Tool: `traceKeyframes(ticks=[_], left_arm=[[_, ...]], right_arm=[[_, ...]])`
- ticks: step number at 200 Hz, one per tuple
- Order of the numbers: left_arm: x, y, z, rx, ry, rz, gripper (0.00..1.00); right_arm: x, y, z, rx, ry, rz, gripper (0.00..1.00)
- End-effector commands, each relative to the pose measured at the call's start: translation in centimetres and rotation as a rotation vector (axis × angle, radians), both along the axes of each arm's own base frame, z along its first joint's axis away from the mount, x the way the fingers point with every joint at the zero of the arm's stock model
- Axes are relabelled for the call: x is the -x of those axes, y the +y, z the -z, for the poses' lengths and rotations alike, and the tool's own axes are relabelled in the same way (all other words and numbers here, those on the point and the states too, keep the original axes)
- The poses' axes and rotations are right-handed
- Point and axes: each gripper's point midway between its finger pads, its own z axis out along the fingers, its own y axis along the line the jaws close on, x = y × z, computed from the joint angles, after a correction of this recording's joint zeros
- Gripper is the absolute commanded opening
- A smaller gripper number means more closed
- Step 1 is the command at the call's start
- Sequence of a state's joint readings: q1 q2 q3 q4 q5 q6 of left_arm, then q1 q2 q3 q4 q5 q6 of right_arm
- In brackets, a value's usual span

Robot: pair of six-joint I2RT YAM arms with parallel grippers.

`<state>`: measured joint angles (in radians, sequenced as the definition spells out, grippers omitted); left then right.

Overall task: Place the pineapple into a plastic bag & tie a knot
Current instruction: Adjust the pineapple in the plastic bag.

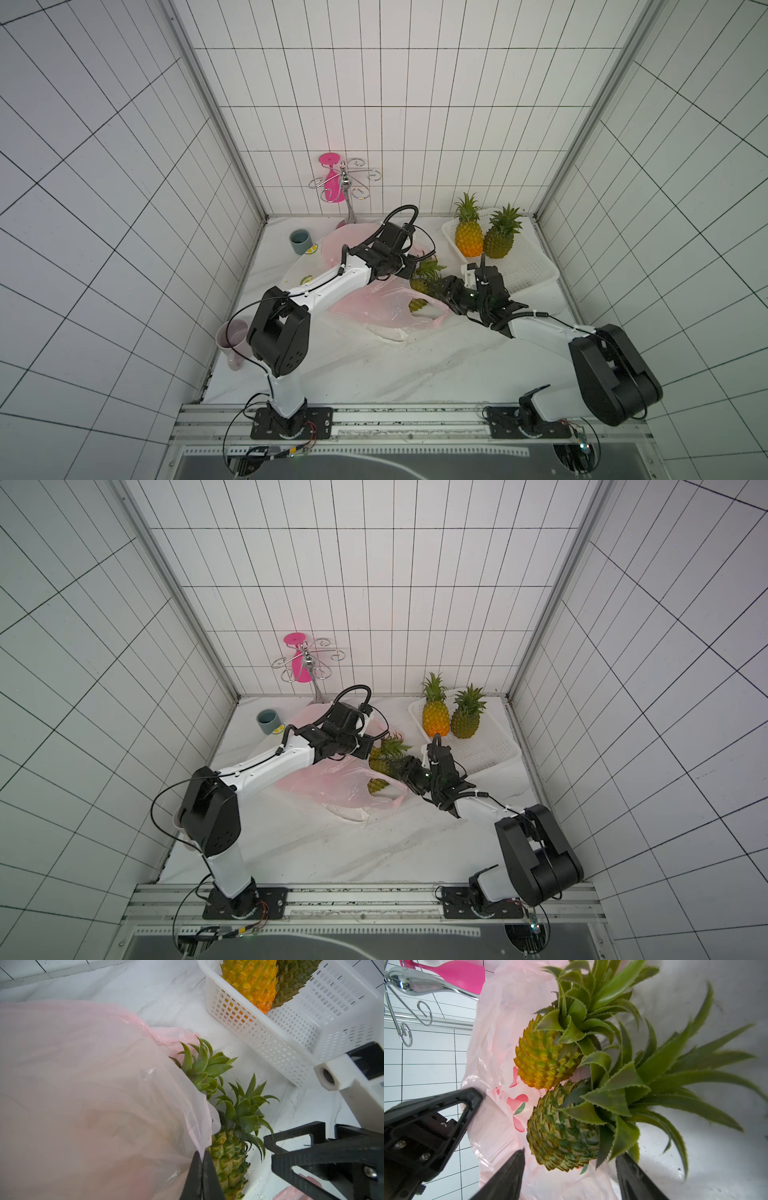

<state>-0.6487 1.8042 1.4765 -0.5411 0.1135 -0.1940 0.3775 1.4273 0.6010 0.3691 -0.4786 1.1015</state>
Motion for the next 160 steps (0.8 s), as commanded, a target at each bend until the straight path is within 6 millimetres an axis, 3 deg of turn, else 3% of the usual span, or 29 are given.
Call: traceKeyframes(ticks=[1,41,55,116,160], left_arm=[[0.6,-0.2,-1.1,0.017,-0.027,0.037,0.00],[0.7,-0.2,-1.0,0.018,-0.022,0.035,0.00],[0.7,-0.2,-1.0,0.020,-0.022,0.032,0.00],[0.9,-0.7,-1.3,0.025,-0.025,0.043,0.00],[0.9,-0.8,-1.2,0.021,-0.024,0.044,0.00]], right_arm=[[0.5,-2.0,2.1,0.028,0.064,0.050,0.75],[0.8,-5.5,3.2,0.167,0.069,0.108,0.77],[0.4,-5.8,3.1,0.191,0.043,0.100,0.78],[-2.8,-3.6,4.2,0.166,0.049,0.016,0.80],[-4.1,-1.3,4.0,0.027,0.062,0.023,0.80]])
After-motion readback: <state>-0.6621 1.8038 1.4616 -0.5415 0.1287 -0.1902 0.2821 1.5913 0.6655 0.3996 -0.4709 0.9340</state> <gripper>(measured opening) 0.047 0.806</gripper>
